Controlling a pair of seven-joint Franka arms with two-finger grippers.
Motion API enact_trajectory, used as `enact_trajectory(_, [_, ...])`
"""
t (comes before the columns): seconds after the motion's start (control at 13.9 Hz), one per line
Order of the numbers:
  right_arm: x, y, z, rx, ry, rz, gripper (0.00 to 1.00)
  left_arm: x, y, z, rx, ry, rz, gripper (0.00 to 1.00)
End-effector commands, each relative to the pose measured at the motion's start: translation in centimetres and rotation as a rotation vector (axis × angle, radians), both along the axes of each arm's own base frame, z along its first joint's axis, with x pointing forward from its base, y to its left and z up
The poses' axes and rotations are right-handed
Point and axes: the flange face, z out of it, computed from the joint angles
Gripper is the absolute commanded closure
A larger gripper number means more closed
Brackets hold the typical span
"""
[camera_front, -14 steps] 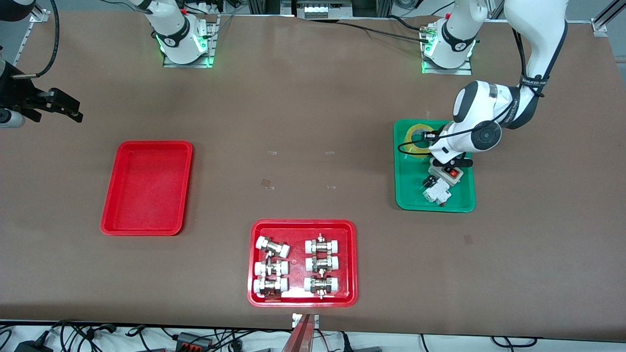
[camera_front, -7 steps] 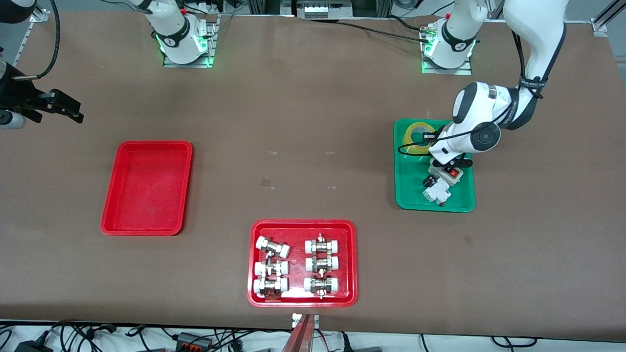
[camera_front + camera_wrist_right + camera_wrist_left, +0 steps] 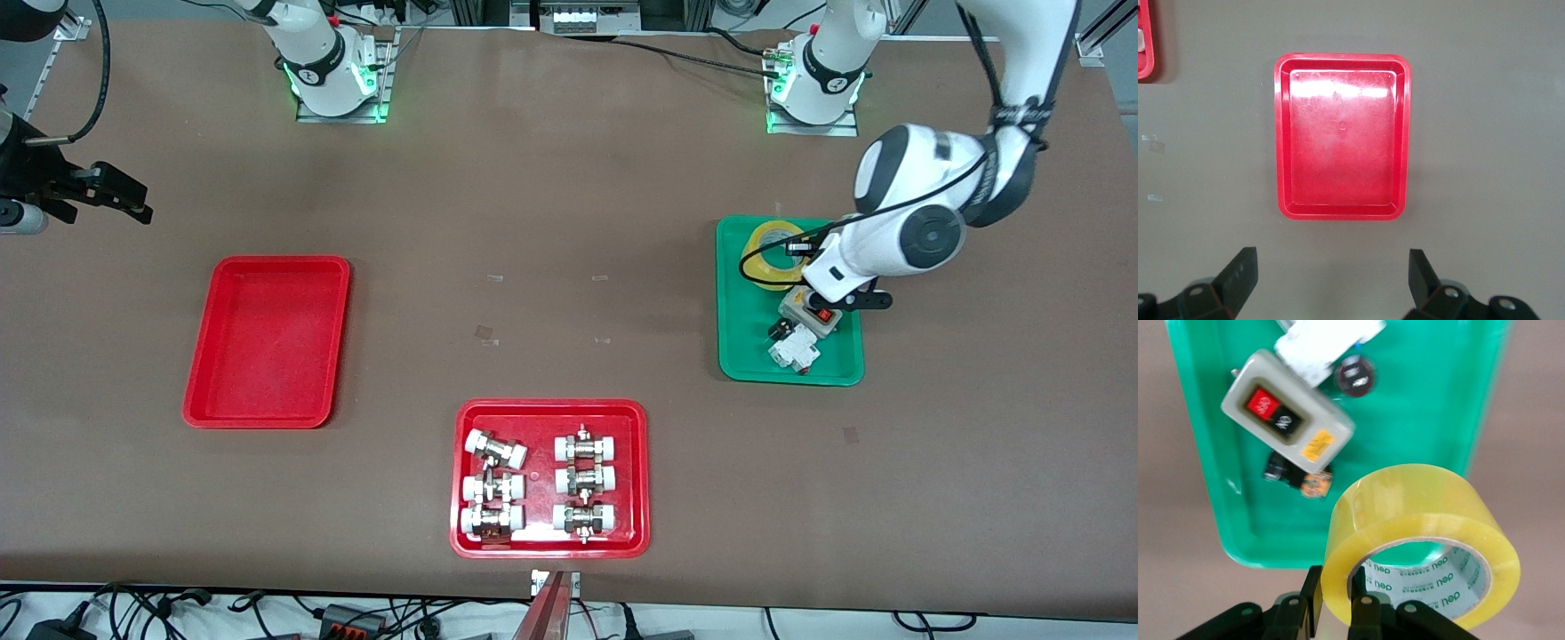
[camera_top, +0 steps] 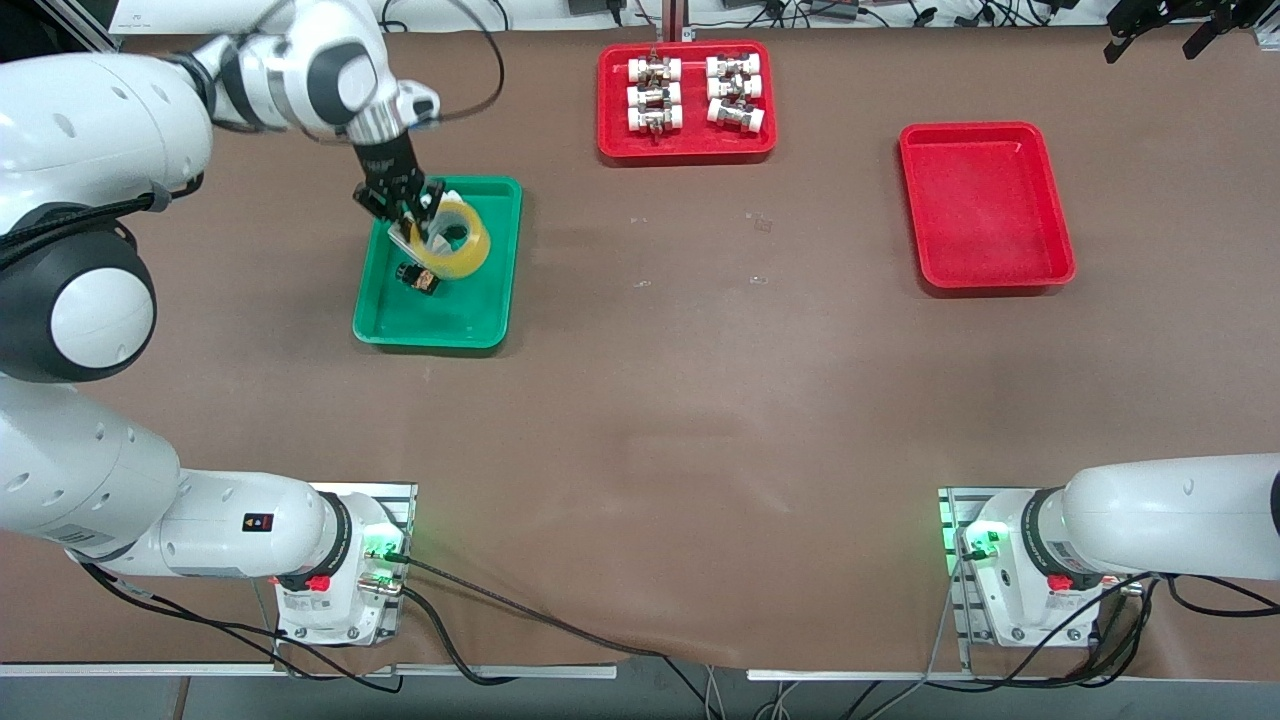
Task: Left arm passes tape to right arm into tray
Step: 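Lift the tape roll with the left gripper toward the table middle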
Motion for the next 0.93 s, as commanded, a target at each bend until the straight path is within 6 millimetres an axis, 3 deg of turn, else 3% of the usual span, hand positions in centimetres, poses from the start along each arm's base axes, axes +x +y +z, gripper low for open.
enact_trajectory(0.0, [0.1, -0.2, 0.6, 0.003, -0.008, 0.009, 0.0, 0.7, -5.2, 4.0, -0.114, 0.009, 0.025, 0.86])
enact_trajectory(0.36, [0.1, -0.2, 0.5, 0.005, -0.007, 0.001, 0.0, -0.4, -19.3, 12.0, -0.276, 0.029, 0.225, 0.85])
enact_trajectory(0.57, [0.2, 0.5, 0.2, 0.017, -0.003, 0.013, 0.0, -1.5, -27.6, 15.3, -0.324, 0.009, 0.307, 0.85])
enact_trajectory(0.72, [-0.2, 1.2, 0.3, 0.069, 0.014, 0.015, 0.0, -2.5, -30.9, 17.1, -0.384, -0.033, 0.371, 0.85])
enact_trajectory(0.86, [0.3, 2.0, -1.0, 0.088, 0.055, 0.029, 0.0, -3.7, -33.5, 18.4, -0.449, -0.069, 0.402, 0.85])
